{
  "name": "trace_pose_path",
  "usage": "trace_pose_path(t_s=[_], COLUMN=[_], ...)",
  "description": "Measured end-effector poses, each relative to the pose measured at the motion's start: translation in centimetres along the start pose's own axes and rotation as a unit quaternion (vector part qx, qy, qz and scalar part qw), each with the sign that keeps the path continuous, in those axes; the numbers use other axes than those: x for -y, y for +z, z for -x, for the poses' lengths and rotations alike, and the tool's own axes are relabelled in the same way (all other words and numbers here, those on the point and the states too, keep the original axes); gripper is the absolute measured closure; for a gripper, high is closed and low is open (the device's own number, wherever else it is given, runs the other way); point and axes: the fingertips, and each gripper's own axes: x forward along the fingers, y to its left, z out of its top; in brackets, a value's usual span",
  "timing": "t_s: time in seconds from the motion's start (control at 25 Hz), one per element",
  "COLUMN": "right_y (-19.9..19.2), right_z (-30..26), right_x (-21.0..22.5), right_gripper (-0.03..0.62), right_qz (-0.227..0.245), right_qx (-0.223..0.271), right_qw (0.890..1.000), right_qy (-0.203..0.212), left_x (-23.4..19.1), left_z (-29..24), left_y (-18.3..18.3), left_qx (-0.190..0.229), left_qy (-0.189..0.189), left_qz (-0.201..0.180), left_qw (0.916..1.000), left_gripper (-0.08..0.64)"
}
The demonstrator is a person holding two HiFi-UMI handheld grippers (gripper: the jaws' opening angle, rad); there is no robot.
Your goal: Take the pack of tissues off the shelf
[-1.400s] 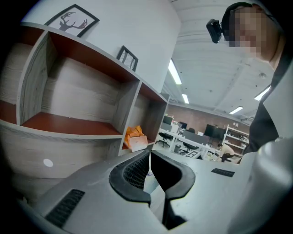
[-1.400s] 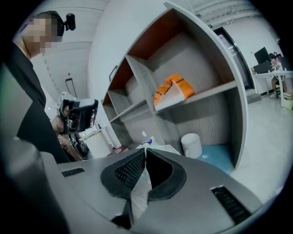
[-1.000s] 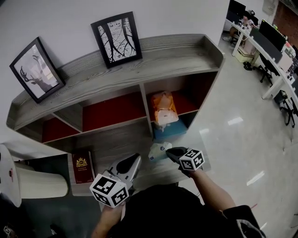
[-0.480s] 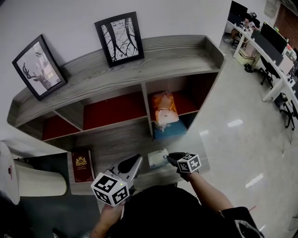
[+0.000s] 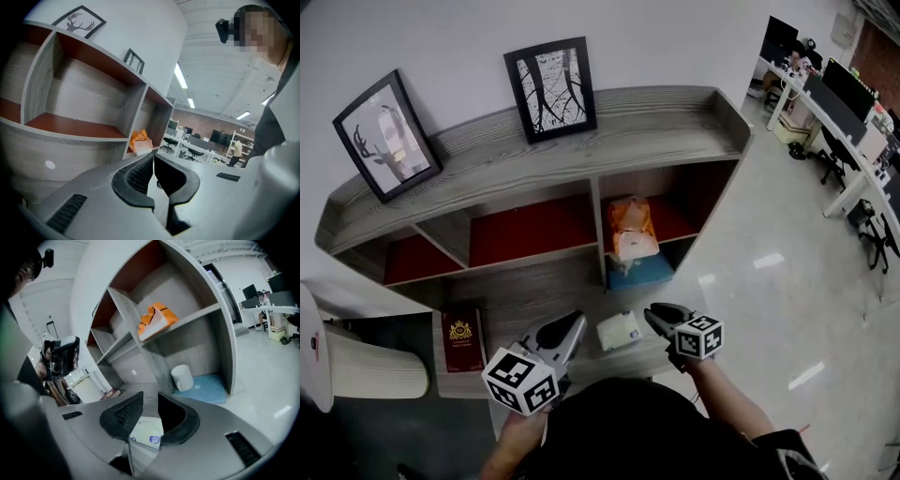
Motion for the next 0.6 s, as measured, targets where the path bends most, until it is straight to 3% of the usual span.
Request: trace_pose_path(t_s=[0.36, 0.6], right_y=[7.5, 12.7], right_z=[4.3, 6.4], right_x=[-5.4, -9.4], right_gripper=[0.537, 0.537], right_qz=[0.059, 0.107], right_qx=[0.071, 0.124], right_qw=[0.995, 0.985], right_qy=[0.033, 0.062], left_x=[-1.1, -0.8], left_z=[1.1, 2.1], left_y=[2.7, 4.7], left_qx=[0.029, 0.050], left_qy=[0.010, 0.018], left_qz=[-0.020, -0.066], left_qw=[0.9993, 0.9964], left_gripper=[0.543, 0.546])
